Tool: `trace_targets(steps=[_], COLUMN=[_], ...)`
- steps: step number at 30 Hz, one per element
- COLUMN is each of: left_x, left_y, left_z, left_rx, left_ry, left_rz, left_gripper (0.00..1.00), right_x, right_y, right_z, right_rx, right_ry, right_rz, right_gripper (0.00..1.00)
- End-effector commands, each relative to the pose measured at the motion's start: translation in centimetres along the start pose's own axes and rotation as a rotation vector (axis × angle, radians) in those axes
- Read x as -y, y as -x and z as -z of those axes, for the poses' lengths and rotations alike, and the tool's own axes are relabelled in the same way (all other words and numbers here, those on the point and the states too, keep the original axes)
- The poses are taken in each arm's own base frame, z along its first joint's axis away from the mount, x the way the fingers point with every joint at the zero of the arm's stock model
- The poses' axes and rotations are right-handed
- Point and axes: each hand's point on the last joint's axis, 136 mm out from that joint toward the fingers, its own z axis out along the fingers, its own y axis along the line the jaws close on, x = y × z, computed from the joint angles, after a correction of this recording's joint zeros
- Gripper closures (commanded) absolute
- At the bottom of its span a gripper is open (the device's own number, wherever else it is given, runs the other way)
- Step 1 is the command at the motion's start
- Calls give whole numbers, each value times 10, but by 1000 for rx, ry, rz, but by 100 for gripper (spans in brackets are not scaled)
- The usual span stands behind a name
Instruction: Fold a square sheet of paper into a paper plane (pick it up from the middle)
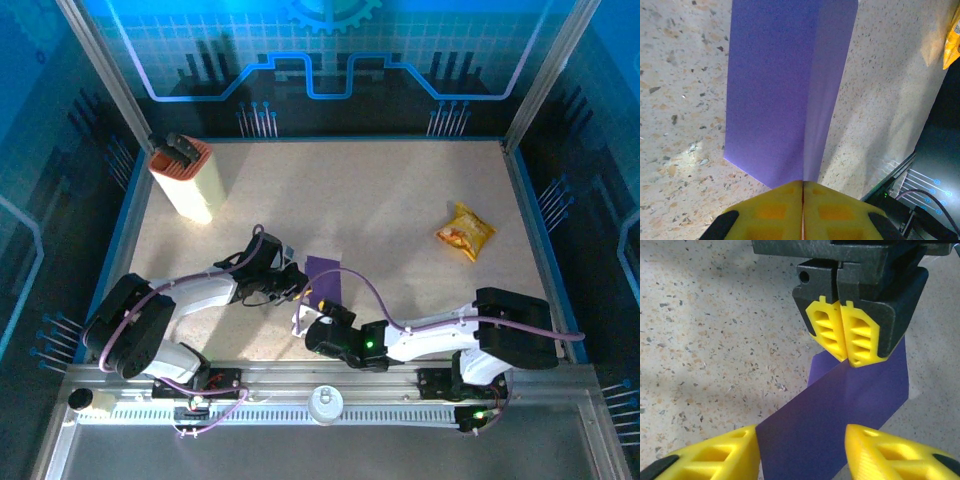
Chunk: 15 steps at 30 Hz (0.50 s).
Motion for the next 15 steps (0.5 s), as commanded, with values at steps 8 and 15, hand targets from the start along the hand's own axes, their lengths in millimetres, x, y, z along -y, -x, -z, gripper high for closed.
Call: trace_targets(steps=[8,15], left_x=[12,12], left_y=[-2,-3], left_z=[5,6], left_rx=[-10,-12], left_ry=[-23,-22], left_rz=[-7,-8], left_gripper=[90,91], right_x=[4,0], right_y=[7,11], right_z=[7,2], right_rx=[51,45], right_ry=[20,26], right_rz=[-92,-112], right_gripper=[70,77])
